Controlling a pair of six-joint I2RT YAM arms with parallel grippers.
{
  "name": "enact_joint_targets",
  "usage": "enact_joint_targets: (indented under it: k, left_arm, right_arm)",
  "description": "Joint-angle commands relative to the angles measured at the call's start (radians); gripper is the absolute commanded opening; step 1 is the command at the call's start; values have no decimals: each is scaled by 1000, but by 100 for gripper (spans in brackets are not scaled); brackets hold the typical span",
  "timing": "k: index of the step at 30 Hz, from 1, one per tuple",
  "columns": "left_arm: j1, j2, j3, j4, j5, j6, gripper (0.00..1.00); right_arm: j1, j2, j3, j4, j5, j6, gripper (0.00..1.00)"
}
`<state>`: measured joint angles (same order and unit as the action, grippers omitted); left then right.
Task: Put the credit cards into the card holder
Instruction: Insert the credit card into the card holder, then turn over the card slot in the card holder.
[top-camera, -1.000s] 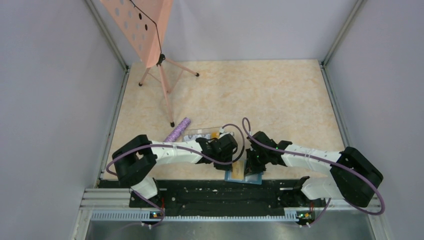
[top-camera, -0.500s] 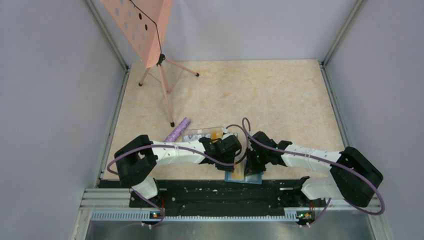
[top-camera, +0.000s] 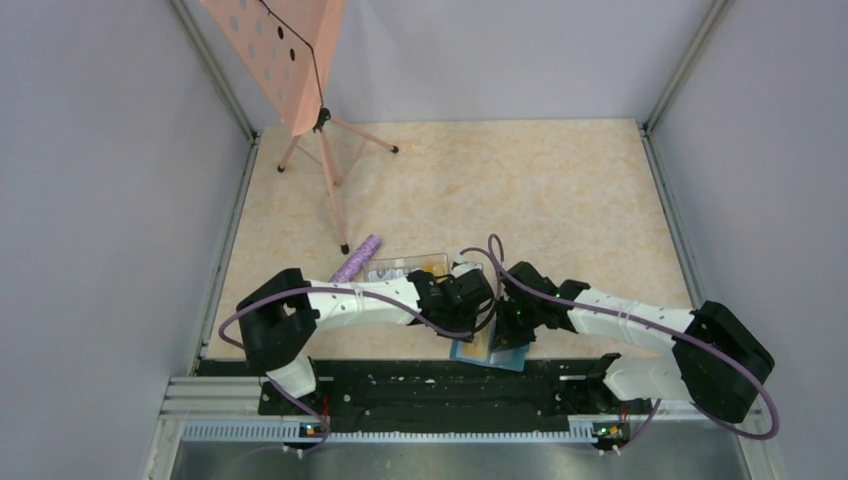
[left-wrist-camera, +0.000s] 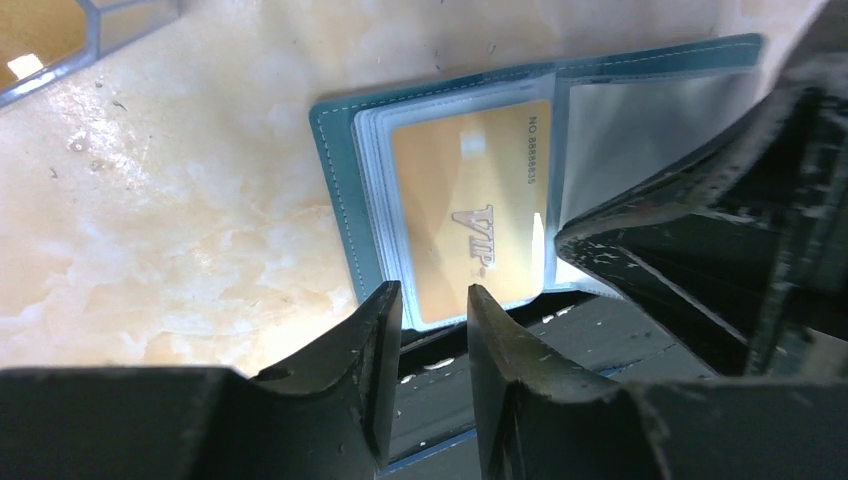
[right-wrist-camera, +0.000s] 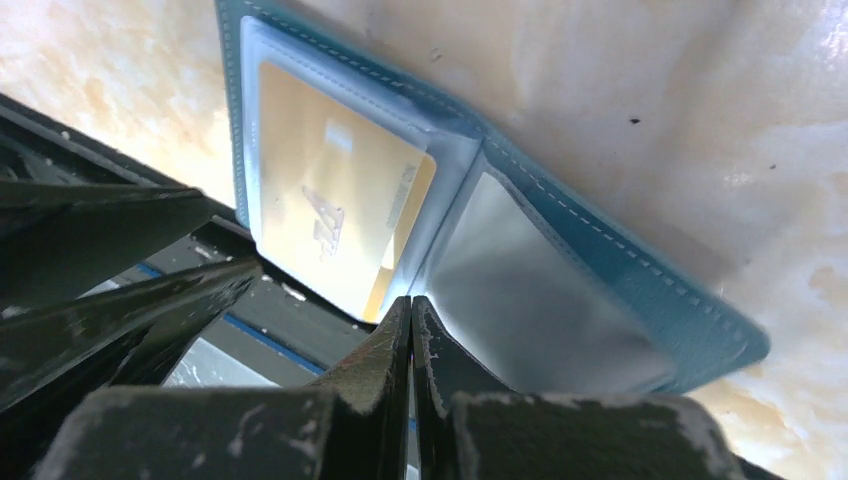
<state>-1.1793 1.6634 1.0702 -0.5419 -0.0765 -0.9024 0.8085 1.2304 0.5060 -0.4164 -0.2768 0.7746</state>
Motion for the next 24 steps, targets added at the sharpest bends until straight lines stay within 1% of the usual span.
enact_joint_targets:
  k: [1, 7, 8, 10, 13, 19, 24]
  left_arm:
    - [-10, -6, 13, -3, -26, 14, 37]
    - [-10, -7, 9, 5, -30, 11, 37]
    - [-10, -4, 8, 12, -25, 13, 36]
    - [-8, 0, -1, 32, -7, 14, 31]
    - [-6, 0, -26, 83, 21, 4, 30]
    - [6, 8, -68, 127, 48, -8, 35]
    - [12, 19, -80, 154, 69, -10, 36]
  right_arm:
    - [11, -64, 71, -33, 27, -15, 0]
    - [11, -42, 59, 7, 4, -15, 0]
    - [11, -36, 51, 25, -3, -12, 0]
    - [11, -21, 34, 55, -12, -4, 0]
    - [12, 5, 16, 74, -11, 1, 0]
    - [12, 53, -2, 74, 4, -4, 0]
    - [12, 72, -9, 69, 14, -10, 0]
